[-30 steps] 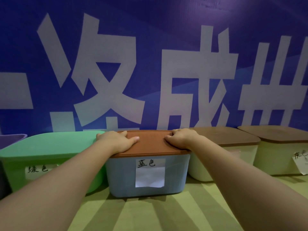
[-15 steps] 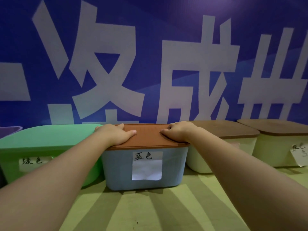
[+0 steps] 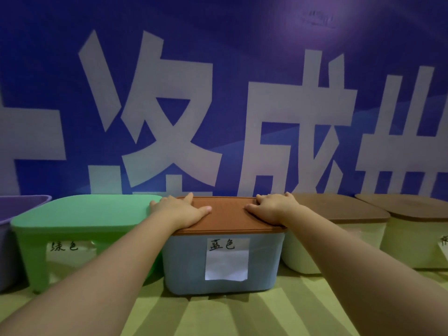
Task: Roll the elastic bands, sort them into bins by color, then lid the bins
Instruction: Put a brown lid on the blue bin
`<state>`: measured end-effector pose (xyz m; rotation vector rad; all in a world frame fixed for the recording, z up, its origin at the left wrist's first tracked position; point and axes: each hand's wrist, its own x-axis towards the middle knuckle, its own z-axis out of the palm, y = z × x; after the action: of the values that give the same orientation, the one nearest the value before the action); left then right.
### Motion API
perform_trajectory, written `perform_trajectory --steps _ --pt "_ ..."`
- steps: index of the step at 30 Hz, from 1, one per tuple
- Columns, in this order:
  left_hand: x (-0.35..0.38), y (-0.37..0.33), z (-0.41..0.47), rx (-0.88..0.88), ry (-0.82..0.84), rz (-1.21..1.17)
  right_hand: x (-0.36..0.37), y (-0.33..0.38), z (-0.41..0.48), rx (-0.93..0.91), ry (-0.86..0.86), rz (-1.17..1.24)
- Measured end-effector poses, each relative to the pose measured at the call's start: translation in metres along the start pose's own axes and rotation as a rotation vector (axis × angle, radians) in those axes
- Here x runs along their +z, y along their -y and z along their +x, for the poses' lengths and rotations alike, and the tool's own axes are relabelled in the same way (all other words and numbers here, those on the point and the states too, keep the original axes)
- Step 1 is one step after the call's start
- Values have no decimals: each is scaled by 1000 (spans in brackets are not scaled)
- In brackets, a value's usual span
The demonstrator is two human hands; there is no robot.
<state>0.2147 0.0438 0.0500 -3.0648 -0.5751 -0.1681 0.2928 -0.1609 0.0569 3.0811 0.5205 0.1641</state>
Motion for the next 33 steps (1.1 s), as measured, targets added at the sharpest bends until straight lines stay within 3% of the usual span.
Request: perform_trajectory --steps 19,22,26,33 --pt "0 -6 22 75 55 -57 3 -5 15 4 33 86" --pt "-3 -6 20 74 58 -92 1 -5 14 13 -40 103" --pt "-7 -6 17 104 30 -63 -4 -5 11 -7 -315 62" --pt "-8 -4 17 221 -75 -76 -4 -7 5 -11 -233 87"
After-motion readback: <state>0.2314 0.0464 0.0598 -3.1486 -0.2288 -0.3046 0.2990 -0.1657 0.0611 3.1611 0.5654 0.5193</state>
